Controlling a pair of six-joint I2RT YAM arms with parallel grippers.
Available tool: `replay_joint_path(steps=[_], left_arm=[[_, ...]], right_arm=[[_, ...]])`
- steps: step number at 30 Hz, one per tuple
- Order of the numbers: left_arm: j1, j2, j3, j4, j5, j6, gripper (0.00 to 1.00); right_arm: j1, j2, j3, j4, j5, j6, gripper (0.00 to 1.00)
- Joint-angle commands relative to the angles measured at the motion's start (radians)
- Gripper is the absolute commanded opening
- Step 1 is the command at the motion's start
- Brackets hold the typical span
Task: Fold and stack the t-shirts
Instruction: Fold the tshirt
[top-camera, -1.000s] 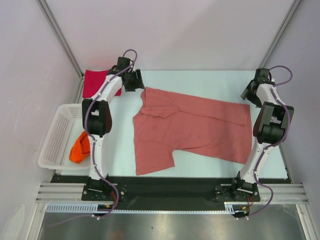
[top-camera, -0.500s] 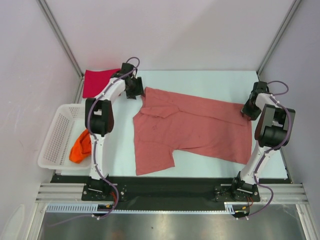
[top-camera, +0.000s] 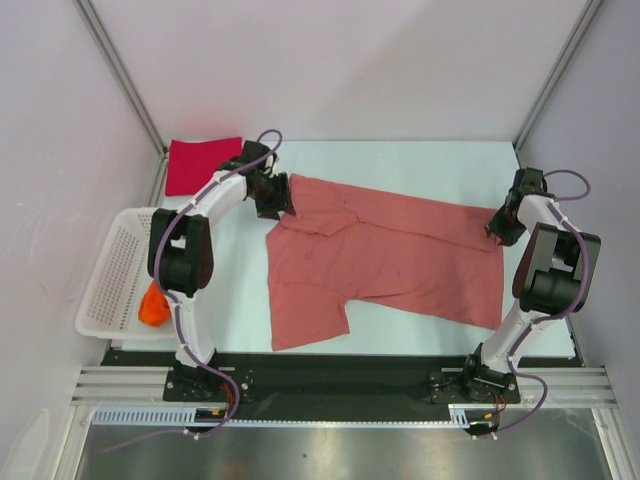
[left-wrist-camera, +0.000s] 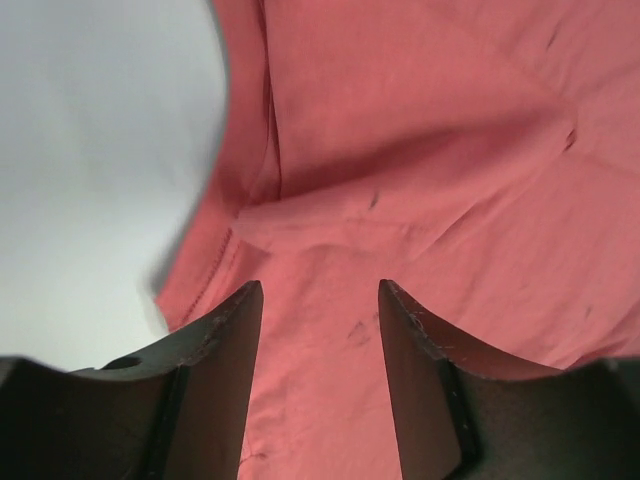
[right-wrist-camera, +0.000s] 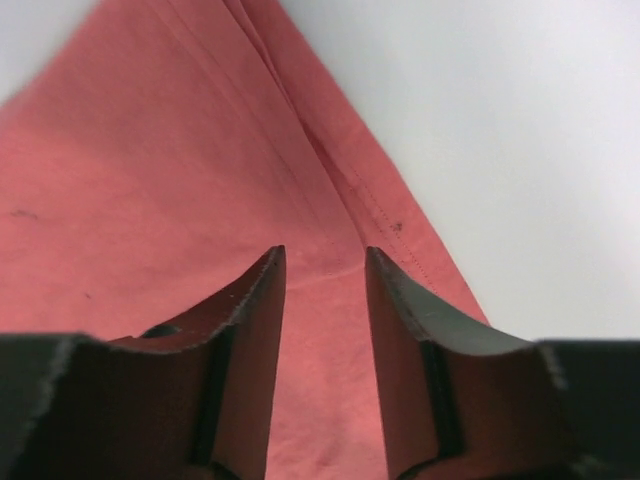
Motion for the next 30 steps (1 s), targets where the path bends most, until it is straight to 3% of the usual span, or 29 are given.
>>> replay_joint_path(steps=[1, 11, 17, 19, 23, 26, 30], left_arm=[[-0.005, -0.059, -0.048, 0.019, 0.059, 0.014, 0.55], [-0.005, -0.068, -0.062, 0.015, 0.096, 0.019, 0.54], [-0.005, -0.085, -0.071, 0.012, 0.082, 0.02, 0.54], [-0.001, -0.093, -0.067, 0.009, 0.082, 0.022, 0.54], [-0.001, -0.092, -0.064, 0.002, 0.092, 0.03, 0.61], [0.0, -0.085, -0.064, -0.003, 0.089, 0.036, 0.64], [0.011, -0.052, -0.042, -0.006, 0.087, 0.043, 0.66]], right_arm=[[-0.022, -0.032, -0.053, 0.046, -0.055, 0.01, 0.4], [-0.036, 0.0, -0.093, 0.083, -0.057, -0.001, 0.34], [-0.039, 0.02, -0.093, 0.079, -0.043, 0.02, 0.08], [-0.039, 0.014, -0.077, 0.039, 0.041, 0.031, 0.0], [-0.04, 0.008, -0.036, -0.003, 0.153, 0.01, 0.0], [-0.024, 0.034, 0.045, -0.084, 0.181, 0.001, 0.19], [0.141, 0.0, 0.142, -0.118, 0.163, -0.041, 0.46]])
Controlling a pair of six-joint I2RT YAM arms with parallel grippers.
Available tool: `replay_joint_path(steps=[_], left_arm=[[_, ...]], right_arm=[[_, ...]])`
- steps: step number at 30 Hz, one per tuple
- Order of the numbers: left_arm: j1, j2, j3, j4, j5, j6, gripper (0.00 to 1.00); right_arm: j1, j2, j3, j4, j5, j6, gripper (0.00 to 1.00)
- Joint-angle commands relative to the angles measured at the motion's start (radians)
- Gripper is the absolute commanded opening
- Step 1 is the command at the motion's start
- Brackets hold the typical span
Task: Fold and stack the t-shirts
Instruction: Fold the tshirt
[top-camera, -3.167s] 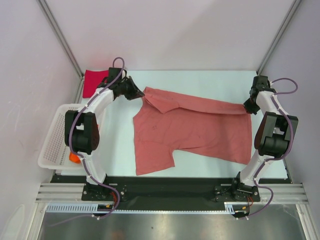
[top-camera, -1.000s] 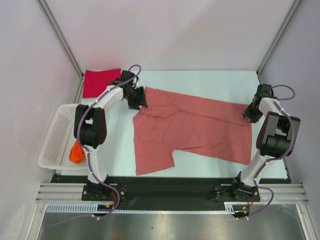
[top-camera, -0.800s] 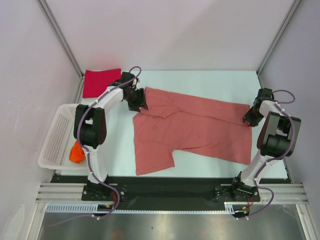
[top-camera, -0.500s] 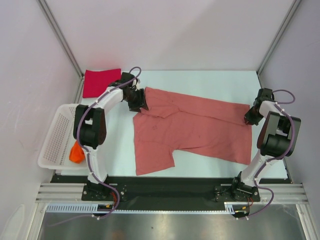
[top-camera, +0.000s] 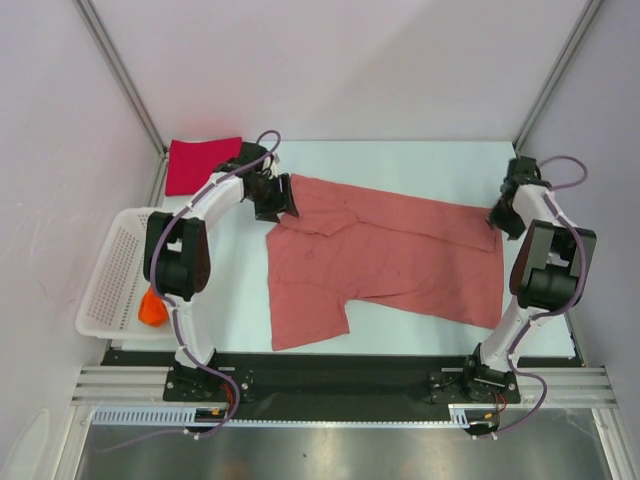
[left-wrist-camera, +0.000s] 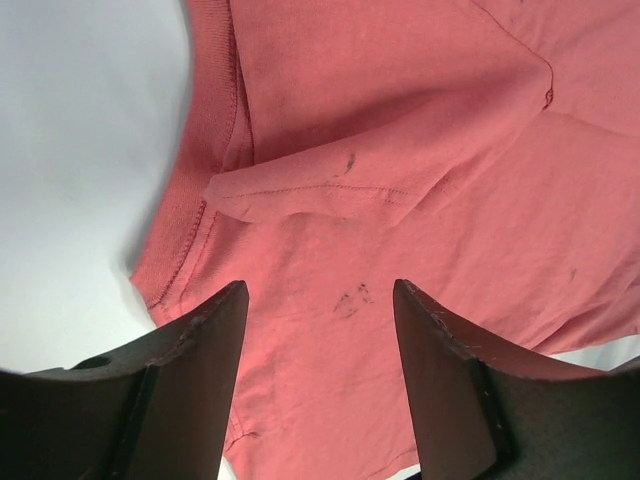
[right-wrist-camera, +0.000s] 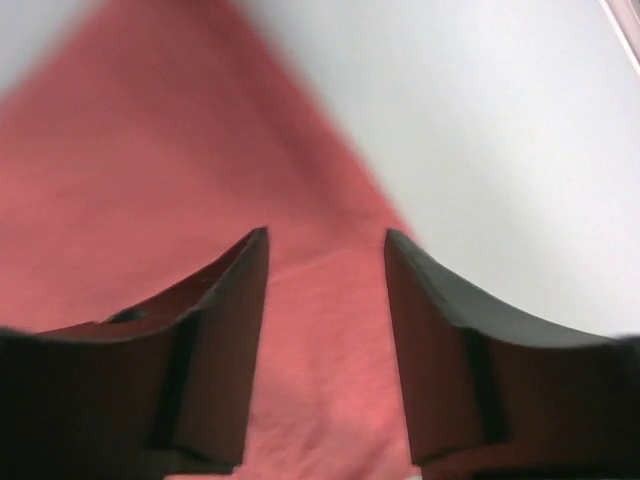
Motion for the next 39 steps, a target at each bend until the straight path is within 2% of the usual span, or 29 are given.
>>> replay_joint_path(steps=[1, 2, 4, 5, 6, 7, 9, 10, 12, 14, 15, 19, 27, 30, 39], left_arm=[[0.018, -0.003, 0.029, -0.005, 0.014, 0.024, 0.65], [0.019, 0.012, 0.037, 0.0, 0.017, 0.027, 0.65], [0.021, 0.031, 0.057, 0.003, 0.013, 0.036, 0.62], [0.021, 0.046, 0.061, 0.006, 0.002, 0.043, 0.61], [0.021, 0.054, 0.069, 0.007, -0.012, 0.047, 0.61], [0.022, 0.063, 0.072, 0.013, -0.026, 0.051, 0.6], [0.025, 0.09, 0.087, 0.026, -0.017, 0.065, 0.6], [0.028, 0.1, 0.092, 0.038, -0.015, 0.071, 0.61], [0.032, 0.13, 0.112, 0.043, -0.014, 0.073, 0.63], [0.041, 0.144, 0.121, 0.043, 0.005, 0.067, 0.65], [0.041, 0.149, 0.123, 0.049, 0.016, 0.067, 0.65], [0.042, 0.158, 0.114, 0.064, 0.052, 0.067, 0.6], [0.042, 0.149, 0.097, 0.109, 0.114, 0.025, 0.27], [0.042, 0.144, 0.098, 0.115, 0.125, 0.013, 0.2], [0.055, 0.092, 0.077, 0.118, 0.148, -0.016, 0.16]], right_arm=[[0.161, -0.056, 0.102, -0.022, -0.023, -0.052, 0.58], [0.193, -0.064, 0.109, -0.004, -0.068, -0.052, 0.59], [0.283, -0.074, 0.112, 0.077, -0.258, -0.024, 0.6], [0.335, -0.074, 0.087, 0.12, -0.318, 0.002, 0.58], [0.365, -0.069, 0.069, 0.174, -0.43, 0.026, 0.51], [0.418, -0.054, 0.047, 0.29, -0.484, 0.112, 0.48], [0.461, -0.026, -0.012, 0.401, -0.62, 0.228, 0.42], [0.513, -0.011, -0.037, 0.535, -0.662, 0.296, 0.41], [0.572, 0.046, -0.069, 0.669, -0.722, 0.416, 0.4], [0.648, 0.08, -0.072, 0.717, -0.733, 0.436, 0.42], [0.668, 0.112, -0.063, 0.743, -0.742, 0.441, 0.47], [0.735, 0.181, -0.026, 0.727, -0.742, 0.467, 0.52], [0.758, 0.183, -0.12, 0.777, -0.739, 0.514, 0.48], [0.765, 0.202, -0.115, 0.799, -0.738, 0.514, 0.47], [0.771, 0.267, -0.077, 0.817, -0.712, 0.576, 0.39]])
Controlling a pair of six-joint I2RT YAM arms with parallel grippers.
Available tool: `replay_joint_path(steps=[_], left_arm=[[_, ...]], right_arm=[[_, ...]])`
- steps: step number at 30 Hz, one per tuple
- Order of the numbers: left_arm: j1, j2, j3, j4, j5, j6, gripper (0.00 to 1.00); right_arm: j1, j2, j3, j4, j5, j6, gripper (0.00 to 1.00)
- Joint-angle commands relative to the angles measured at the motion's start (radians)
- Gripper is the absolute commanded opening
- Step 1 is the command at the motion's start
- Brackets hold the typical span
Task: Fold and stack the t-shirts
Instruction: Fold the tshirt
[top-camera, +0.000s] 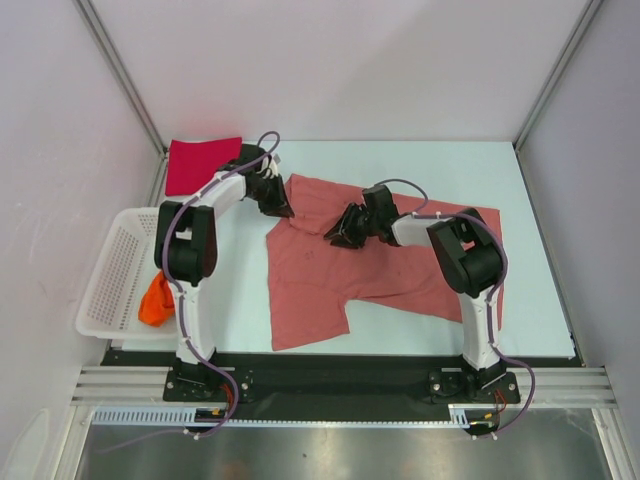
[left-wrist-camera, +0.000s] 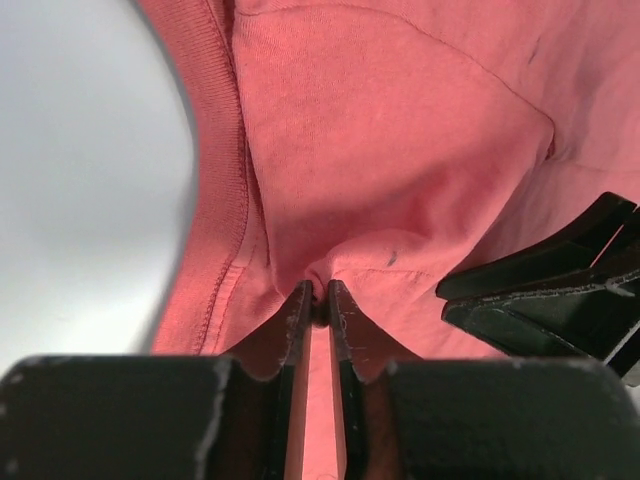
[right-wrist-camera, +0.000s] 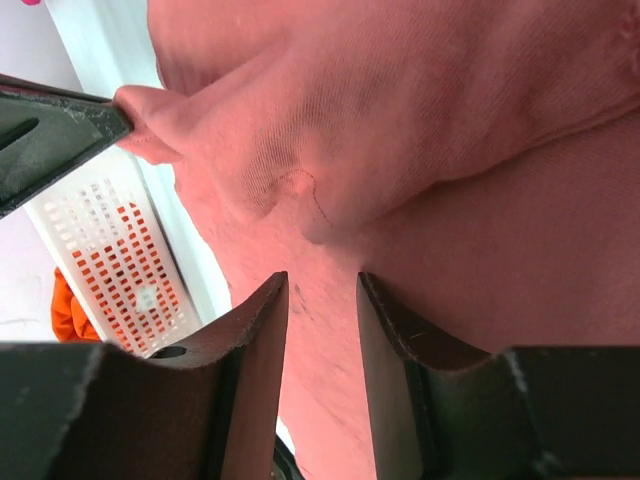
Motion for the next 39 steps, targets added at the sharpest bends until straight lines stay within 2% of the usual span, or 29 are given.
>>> replay_joint_path(steps=[1, 11, 13, 14, 16, 17, 22, 27, 31, 39], left_arm=[[0.011, -0.076, 0.002, 0.03, 0.038, -0.024, 0.15], [0.011, -0.107, 0.005, 0.043, 0.076, -0.057, 0.13], [0.011, -0.105, 0.004, 0.043, 0.076, -0.06, 0.13], [0.011, -0.105, 0.004, 0.043, 0.078, -0.06, 0.13], [0.011, -0.104, 0.004, 0.049, 0.081, -0.067, 0.13], [0.011, -0.105, 0.005, 0.049, 0.082, -0.07, 0.12], [0.005, -0.121, -0.022, 0.063, 0.079, -0.089, 0.11], [0.004, -0.142, -0.083, 0.08, 0.075, -0.119, 0.1], [0.004, -0.168, -0.128, 0.087, 0.075, -0.145, 0.1], [0.004, -0.211, -0.206, 0.09, 0.056, -0.165, 0.1]], right_arm=[[0.004, 0.025, 0.04, 0.033, 0.018, 0.033, 0.38], [-0.011, 0.083, 0.109, 0.036, 0.03, 0.073, 0.33], [-0.011, 0.088, 0.121, 0.024, 0.03, 0.073, 0.27], [-0.011, 0.088, 0.133, 0.0, 0.03, 0.067, 0.19], [-0.02, 0.077, 0.15, -0.054, 0.023, 0.05, 0.08], [-0.026, 0.068, 0.167, -0.12, 0.015, 0.026, 0.0], [-0.058, -0.024, 0.205, -0.347, -0.009, -0.103, 0.0], [-0.085, 0.003, 0.303, -0.543, -0.098, -0.233, 0.0], [-0.108, 0.038, 0.348, -0.58, -0.225, -0.257, 0.0], [-0.117, 0.098, 0.402, -0.685, -0.321, -0.316, 0.0]])
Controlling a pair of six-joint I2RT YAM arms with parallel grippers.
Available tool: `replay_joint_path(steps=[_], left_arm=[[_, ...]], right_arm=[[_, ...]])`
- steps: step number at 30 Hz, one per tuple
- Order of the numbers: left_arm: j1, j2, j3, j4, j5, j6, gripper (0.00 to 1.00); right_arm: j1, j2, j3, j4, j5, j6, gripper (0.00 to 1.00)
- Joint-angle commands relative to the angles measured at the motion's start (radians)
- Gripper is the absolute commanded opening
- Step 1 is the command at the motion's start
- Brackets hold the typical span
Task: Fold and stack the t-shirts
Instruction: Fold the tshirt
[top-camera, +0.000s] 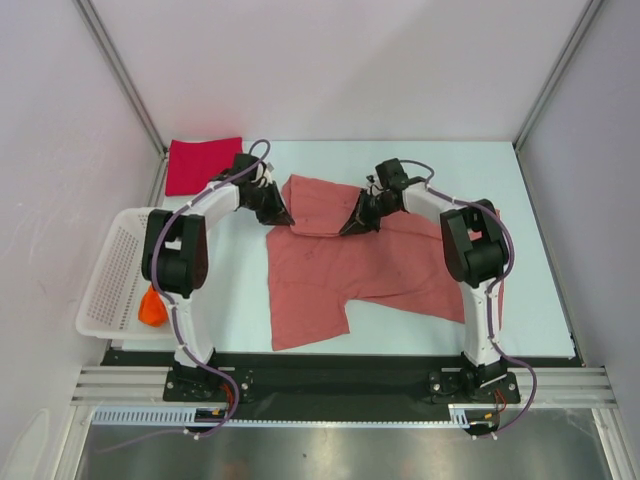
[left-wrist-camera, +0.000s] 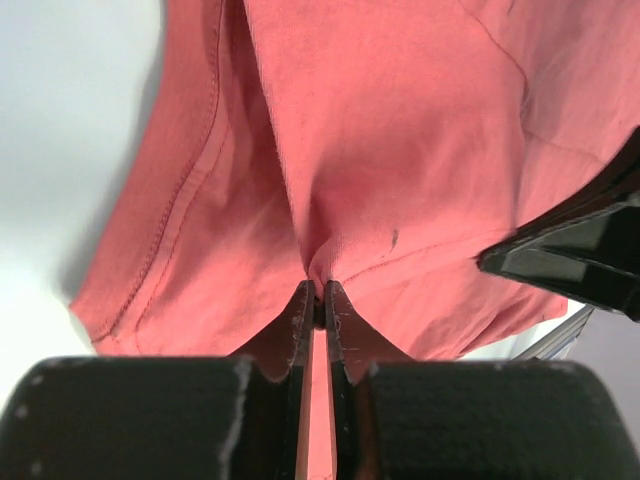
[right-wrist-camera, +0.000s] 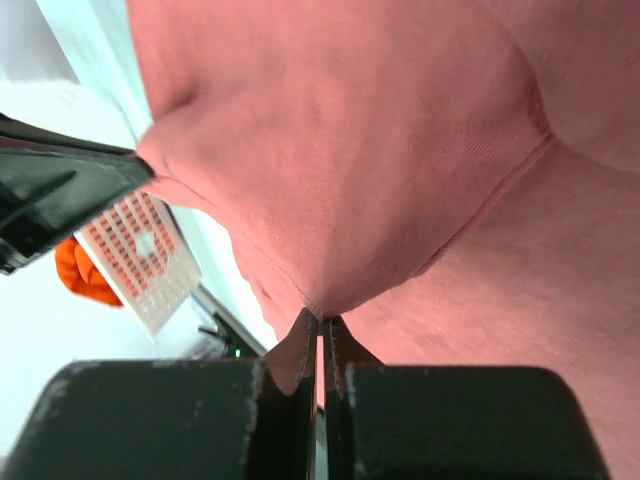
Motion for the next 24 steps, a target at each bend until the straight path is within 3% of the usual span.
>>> replay_joint_path(steps=[1, 4, 7, 9, 10, 11, 14, 18, 22, 24], left_arm=[[-0.002, -0.074, -0.023, 0.022, 0.001, -0.024, 0.1], [-0.002, -0.08, -0.036, 0.024, -0.007, -0.027, 0.1], [-0.002, -0.079, -0.037, 0.022, -0.01, -0.027, 0.1], [-0.002, -0.069, -0.033, 0.022, -0.008, -0.029, 0.11], [-0.002, -0.063, -0.033, 0.022, -0.005, -0.03, 0.1], [-0.002, -0.059, -0.027, 0.022, -0.002, -0.03, 0.11], [-0.002, -0.043, -0.011, 0.022, -0.011, -0.029, 0.11], [-0.002, -0.03, 0.007, 0.018, -0.021, -0.018, 0.11], [-0.002, -0.019, 0.018, 0.016, -0.031, -0.009, 0.11], [-0.002, -0.003, 0.016, 0.01, -0.022, -0.009, 0.11]], right_arm=[[0.0, 0.031, 0.042, -0.085, -0.103, -0.047, 0.0], [0.0, 0.036, 0.065, -0.158, -0.123, -0.073, 0.01], [-0.015, 0.039, 0.127, -0.278, -0.078, -0.159, 0.12], [-0.029, -0.027, 0.058, -0.208, -0.056, -0.167, 0.32], [-0.041, -0.05, 0.015, -0.1, -0.061, -0.149, 0.47], [-0.049, -0.086, -0.026, -0.035, -0.07, -0.121, 0.5], [-0.049, -0.098, -0.112, 0.038, -0.051, -0.058, 0.5], [-0.029, -0.139, -0.191, 0.093, 0.036, -0.049, 0.36], [-0.02, -0.096, -0.185, 0.137, 0.035, -0.052, 0.27], [-0.014, -0.072, -0.169, 0.159, 0.016, -0.033, 0.27]])
